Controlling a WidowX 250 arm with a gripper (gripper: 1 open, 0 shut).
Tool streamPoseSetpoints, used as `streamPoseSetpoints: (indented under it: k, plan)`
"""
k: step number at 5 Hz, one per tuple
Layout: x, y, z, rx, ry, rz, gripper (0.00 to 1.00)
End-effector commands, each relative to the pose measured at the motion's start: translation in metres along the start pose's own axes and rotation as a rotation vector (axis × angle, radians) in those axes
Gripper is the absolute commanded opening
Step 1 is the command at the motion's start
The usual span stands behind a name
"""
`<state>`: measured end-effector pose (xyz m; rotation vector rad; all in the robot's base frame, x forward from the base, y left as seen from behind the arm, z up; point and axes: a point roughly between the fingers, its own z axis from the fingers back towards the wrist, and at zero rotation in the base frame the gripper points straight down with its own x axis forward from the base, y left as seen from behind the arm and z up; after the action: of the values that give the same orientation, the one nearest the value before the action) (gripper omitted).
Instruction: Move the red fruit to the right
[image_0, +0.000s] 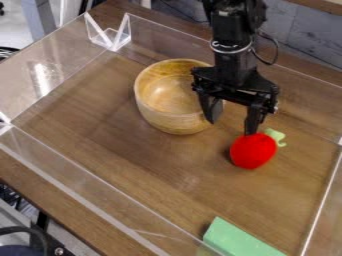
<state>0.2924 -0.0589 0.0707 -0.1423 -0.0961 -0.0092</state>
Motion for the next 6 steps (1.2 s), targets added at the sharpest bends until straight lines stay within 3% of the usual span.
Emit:
streamPoseSetpoints:
  k: [1,3,4,5,6]
  plan:
    - [0.004,-0.007,0.003,0.005,-0.032,0.011,1.00]
    - [-0.003,0.011,-0.013,0.024,-0.012,0.070,1.00]
    - [-0.011,0.009,-0.022,0.032,-0.006,0.106,1.00]
    - [-0.019,0.008,-0.031,0.040,-0.001,0.142,0.00]
    - [-0.012,0.005,-0.037,0.039,0.006,0.122,0.00]
